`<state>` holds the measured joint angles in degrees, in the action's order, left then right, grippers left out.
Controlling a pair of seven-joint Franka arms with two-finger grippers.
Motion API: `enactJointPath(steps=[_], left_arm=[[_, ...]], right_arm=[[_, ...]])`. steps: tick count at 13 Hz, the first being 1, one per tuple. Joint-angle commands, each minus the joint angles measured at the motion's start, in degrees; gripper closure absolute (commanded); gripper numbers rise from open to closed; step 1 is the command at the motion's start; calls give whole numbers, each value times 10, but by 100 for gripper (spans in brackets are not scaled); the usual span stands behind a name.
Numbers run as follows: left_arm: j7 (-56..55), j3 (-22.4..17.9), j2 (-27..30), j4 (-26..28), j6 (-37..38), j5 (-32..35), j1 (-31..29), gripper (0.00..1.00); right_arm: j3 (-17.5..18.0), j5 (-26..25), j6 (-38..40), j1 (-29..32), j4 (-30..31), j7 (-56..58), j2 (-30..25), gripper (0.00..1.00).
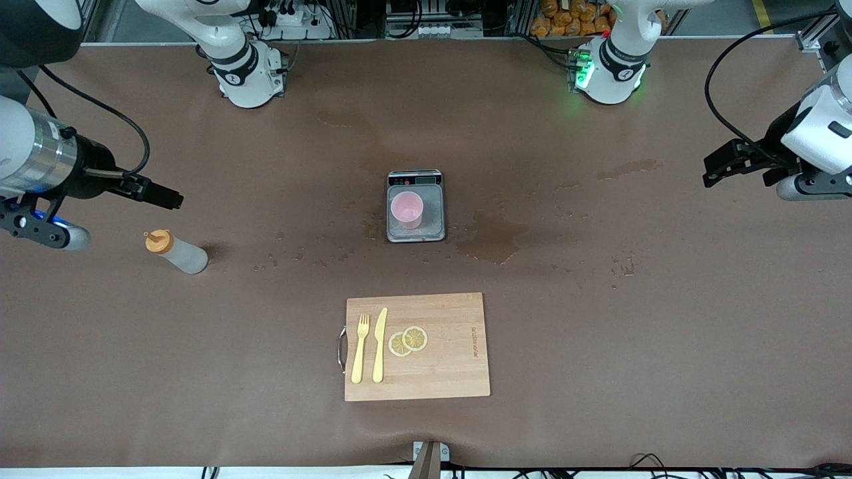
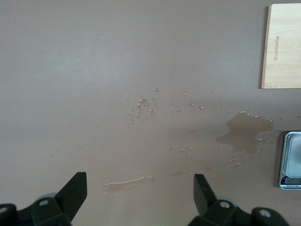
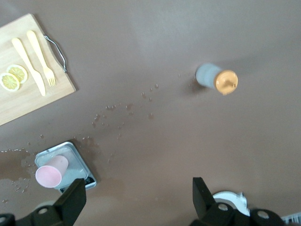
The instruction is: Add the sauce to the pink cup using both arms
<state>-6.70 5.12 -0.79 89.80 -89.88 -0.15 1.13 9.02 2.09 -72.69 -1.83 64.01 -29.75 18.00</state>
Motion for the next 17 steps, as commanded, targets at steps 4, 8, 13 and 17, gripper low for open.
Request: enactJointPath(steps=[4,8,13,17], left_arm=[[12,1,10,5,0,-7,-4,0],[12,2,10,5,0,-9,-4,0],[12,2,10,6,0,-9,-4,0],[12,2,10,8,0,-10,-4,0]], right_arm=[[-4,-4,-197,52,277,174,-176,0],[-4,-5,-206,51,283,179,-188,0],[-1,-19,-202,47,281,177,-190,0],[-3,-38,-203,50,274,182,-189,0]])
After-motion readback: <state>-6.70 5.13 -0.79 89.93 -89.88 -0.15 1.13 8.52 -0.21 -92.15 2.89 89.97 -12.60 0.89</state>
